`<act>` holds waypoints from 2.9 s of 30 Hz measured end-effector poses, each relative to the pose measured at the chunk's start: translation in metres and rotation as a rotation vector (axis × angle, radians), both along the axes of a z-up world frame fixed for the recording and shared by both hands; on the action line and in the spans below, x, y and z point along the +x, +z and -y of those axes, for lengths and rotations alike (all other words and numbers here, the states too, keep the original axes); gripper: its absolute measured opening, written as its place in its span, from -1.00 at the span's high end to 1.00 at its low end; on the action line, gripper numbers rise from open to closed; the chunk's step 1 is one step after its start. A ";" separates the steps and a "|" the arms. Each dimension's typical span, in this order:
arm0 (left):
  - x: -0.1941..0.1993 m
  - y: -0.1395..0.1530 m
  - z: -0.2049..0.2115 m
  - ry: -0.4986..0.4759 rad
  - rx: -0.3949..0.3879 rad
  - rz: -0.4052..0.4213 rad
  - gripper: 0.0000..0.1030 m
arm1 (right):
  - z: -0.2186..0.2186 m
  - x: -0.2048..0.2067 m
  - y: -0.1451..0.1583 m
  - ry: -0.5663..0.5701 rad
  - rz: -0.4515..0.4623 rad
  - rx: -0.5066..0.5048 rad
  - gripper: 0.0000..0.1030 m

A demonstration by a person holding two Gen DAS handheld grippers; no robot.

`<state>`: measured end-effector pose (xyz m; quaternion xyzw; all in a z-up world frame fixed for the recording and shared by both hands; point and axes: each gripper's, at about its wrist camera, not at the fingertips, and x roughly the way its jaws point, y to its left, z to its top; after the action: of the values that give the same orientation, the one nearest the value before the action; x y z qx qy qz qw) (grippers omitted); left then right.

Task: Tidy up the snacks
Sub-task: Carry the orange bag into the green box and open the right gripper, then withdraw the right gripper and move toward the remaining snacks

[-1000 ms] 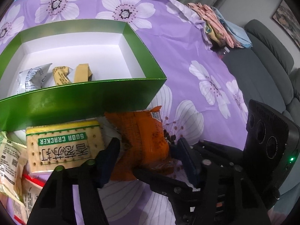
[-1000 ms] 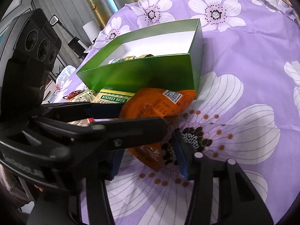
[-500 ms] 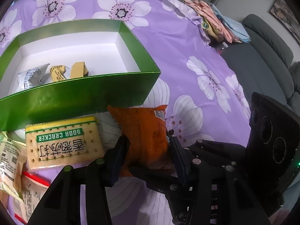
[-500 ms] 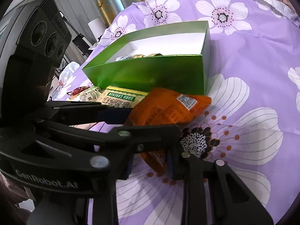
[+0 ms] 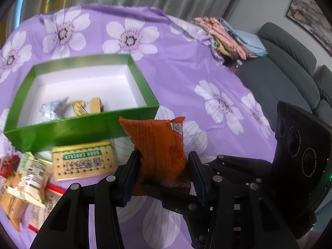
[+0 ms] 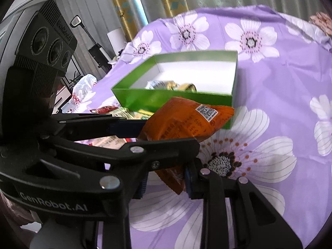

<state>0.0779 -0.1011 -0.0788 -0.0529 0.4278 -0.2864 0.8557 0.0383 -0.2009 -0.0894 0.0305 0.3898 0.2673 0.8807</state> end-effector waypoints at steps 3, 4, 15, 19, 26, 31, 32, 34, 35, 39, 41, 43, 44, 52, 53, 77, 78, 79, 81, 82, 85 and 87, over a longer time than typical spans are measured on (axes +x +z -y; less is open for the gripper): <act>-0.002 0.009 -0.006 0.011 -0.010 0.023 0.06 | -0.005 -0.002 0.009 0.011 0.020 -0.007 0.43; -0.002 0.011 -0.008 0.015 -0.012 0.030 0.06 | -0.008 -0.002 0.013 0.015 0.028 -0.010 0.43; 0.019 0.041 -0.044 0.095 -0.030 0.108 0.06 | -0.042 0.031 0.046 0.070 0.095 -0.046 0.43; 0.033 0.046 -0.058 0.118 -0.044 0.113 0.06 | -0.057 0.046 0.053 0.089 0.118 -0.059 0.43; 0.061 0.048 -0.074 0.157 -0.053 0.119 0.06 | -0.075 0.072 0.057 0.103 0.135 -0.066 0.43; 0.083 0.036 -0.080 0.183 -0.051 0.084 0.06 | -0.085 0.093 0.047 0.105 0.109 -0.076 0.43; 0.089 0.031 -0.081 0.190 -0.050 0.070 0.06 | -0.085 0.096 0.045 0.105 0.102 -0.076 0.43; 0.095 0.024 -0.082 0.200 -0.050 0.054 0.06 | -0.088 0.104 0.039 0.106 0.084 -0.078 0.43; 0.099 0.020 -0.084 0.206 -0.052 0.043 0.06 | -0.090 0.108 0.036 0.106 0.077 -0.081 0.43; 0.108 0.009 -0.087 0.218 -0.059 0.009 0.06 | -0.094 0.117 0.026 0.104 0.047 -0.089 0.42; 0.110 0.004 -0.087 0.222 -0.056 -0.003 0.06 | -0.094 0.120 0.022 0.102 0.034 -0.086 0.42; 0.113 0.000 -0.086 0.223 -0.057 -0.017 0.06 | -0.094 0.122 0.017 0.097 0.021 -0.087 0.42; 0.114 -0.003 -0.086 0.225 -0.059 -0.027 0.06 | -0.094 0.123 0.016 0.095 0.017 -0.089 0.41; 0.117 -0.008 -0.093 0.297 -0.043 -0.057 -0.48 | -0.094 0.120 0.014 0.055 0.027 -0.148 0.26; 0.114 -0.005 -0.095 0.305 -0.037 -0.045 -0.53 | -0.092 0.118 0.015 0.043 0.035 -0.156 0.12; 0.020 0.048 -0.111 0.352 0.031 0.100 -0.67 | -0.067 0.028 0.077 -0.087 0.232 -0.273 -0.42; 0.016 0.048 -0.112 0.353 0.028 0.097 -0.68 | -0.067 0.025 0.078 -0.089 0.233 -0.271 -0.42; 0.013 0.048 -0.113 0.353 0.024 0.096 -0.68 | -0.065 0.022 0.079 -0.092 0.233 -0.267 -0.42; 0.007 0.047 -0.115 0.355 0.019 0.090 -0.68 | -0.065 0.015 0.080 -0.093 0.232 -0.260 -0.50; 0.004 0.047 -0.116 0.357 0.018 0.086 -0.68 | -0.063 0.012 0.081 -0.096 0.234 -0.255 -0.53; -0.006 0.045 -0.122 0.359 0.013 0.071 -0.68 | -0.061 0.003 0.079 -0.088 0.224 -0.235 -0.65; -0.012 0.043 -0.127 0.367 0.005 0.058 -0.68 | -0.059 -0.001 0.075 -0.075 0.199 -0.208 -0.65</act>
<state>0.0659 0.0262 -0.0357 -0.1197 0.3869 -0.1256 0.9056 0.0376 -0.1421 -0.0141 -0.0731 0.3246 0.1941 0.9228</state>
